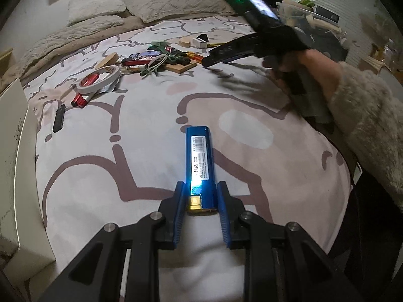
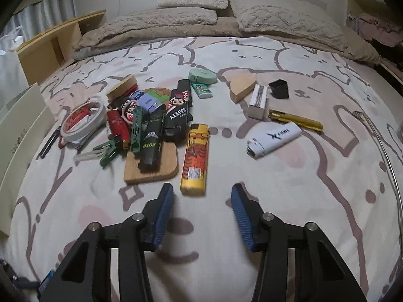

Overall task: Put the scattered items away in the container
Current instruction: 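Lift the blue lighter with left tool while right tool grasps yellow-orange lighter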

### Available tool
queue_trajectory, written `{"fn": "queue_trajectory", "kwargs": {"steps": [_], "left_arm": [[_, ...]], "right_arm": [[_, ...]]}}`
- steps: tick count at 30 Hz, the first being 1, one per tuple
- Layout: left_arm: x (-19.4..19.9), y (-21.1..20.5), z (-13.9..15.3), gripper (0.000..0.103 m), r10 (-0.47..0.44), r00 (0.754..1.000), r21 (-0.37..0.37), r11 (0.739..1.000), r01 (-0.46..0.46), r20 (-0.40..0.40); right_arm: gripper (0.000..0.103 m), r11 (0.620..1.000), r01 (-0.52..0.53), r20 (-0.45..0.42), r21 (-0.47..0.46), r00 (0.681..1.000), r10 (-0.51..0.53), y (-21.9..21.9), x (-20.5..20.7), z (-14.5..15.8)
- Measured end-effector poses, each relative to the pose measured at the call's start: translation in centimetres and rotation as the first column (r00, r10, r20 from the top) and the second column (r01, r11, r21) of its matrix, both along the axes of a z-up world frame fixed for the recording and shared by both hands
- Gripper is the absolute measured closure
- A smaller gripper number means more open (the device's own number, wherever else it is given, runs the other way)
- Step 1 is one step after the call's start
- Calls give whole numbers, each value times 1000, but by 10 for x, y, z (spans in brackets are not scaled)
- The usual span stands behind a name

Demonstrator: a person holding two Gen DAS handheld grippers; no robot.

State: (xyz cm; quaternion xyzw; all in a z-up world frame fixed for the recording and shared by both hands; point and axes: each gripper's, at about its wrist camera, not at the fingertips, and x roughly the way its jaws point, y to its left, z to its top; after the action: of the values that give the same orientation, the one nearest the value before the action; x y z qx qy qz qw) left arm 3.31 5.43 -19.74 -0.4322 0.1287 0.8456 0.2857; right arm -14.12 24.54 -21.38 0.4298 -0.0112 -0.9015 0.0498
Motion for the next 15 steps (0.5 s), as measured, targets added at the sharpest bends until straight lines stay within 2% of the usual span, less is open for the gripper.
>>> {"fn": "queue_trajectory", "kwargs": {"steps": [2,5,7,9,11,15], "left_arm": [[1,-1,1,78,-4,1000,-2,1000,4,-1],[0,-4,1,78,-10,1000,6,1000,10,7],[-1,-6,1,78,-12,1000,13,1000,11,11],[-1,-8,1,72,-6,1000,9,1000,6,8],[-2,-10,2,61,11,1000,-6,1000,-11,-5],[-3,-15,2,61,18,1000,-3,1000,-18,-2]], "right_arm": [[71,1000,1,-1,15,1000,-1,-2,-6,-4],[81,1000,-12,-7,13,1000,13,-4,-7,-4],[82,1000,-22,-10,15,1000,22,-4,-5,-3],[82,999,-32,-8,30,999,32,-5,1,-3],[82,998,-43,-9,47,999,44,-6,9,-3],[82,995,-75,-6,63,997,75,-8,33,-2]]}}
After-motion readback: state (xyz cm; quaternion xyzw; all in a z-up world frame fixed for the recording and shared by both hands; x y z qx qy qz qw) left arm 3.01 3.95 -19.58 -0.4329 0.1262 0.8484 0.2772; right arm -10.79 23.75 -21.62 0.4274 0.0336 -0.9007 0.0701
